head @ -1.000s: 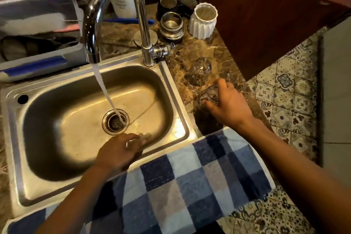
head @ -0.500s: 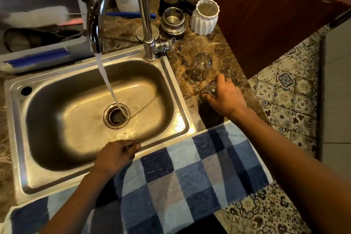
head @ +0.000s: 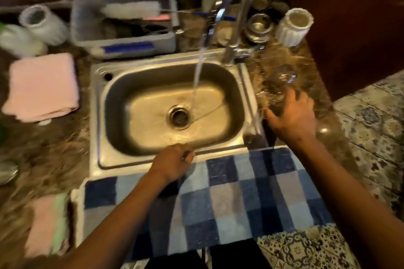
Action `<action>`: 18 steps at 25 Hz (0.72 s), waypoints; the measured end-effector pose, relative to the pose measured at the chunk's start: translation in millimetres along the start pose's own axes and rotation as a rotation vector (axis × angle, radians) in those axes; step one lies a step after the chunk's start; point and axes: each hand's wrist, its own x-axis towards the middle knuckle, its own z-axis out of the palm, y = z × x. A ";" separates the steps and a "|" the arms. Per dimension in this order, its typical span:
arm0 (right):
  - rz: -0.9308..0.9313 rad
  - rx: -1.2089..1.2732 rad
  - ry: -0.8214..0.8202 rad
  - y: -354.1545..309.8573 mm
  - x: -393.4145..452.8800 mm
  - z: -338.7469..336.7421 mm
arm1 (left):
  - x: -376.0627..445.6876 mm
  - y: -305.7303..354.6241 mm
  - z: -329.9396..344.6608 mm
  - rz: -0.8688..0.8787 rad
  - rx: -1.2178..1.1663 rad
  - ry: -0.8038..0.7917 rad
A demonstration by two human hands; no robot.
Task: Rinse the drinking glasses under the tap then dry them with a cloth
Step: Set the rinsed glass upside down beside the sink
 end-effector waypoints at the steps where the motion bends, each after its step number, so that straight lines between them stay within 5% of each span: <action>1: -0.077 0.063 0.020 -25.0 -17.5 5.5 | -16.7 -7.0 -10.1 -0.001 -0.009 0.032; 7: -0.550 0.252 -0.247 -201.5 -126.4 69.5 | -136.3 -102.2 -75.4 -0.156 -0.016 0.303; 11: -0.718 0.221 -0.487 -315.5 -167.5 111.2 | -201.7 -194.4 -113.9 -0.322 -0.068 0.666; 14: -0.717 0.209 -0.656 -403.9 -190.6 134.8 | -226.5 -266.6 -132.2 -0.488 -0.098 0.927; 18: -0.647 0.333 -0.747 -497.0 -209.5 162.1 | -219.8 -334.9 -143.3 -0.622 -0.366 0.959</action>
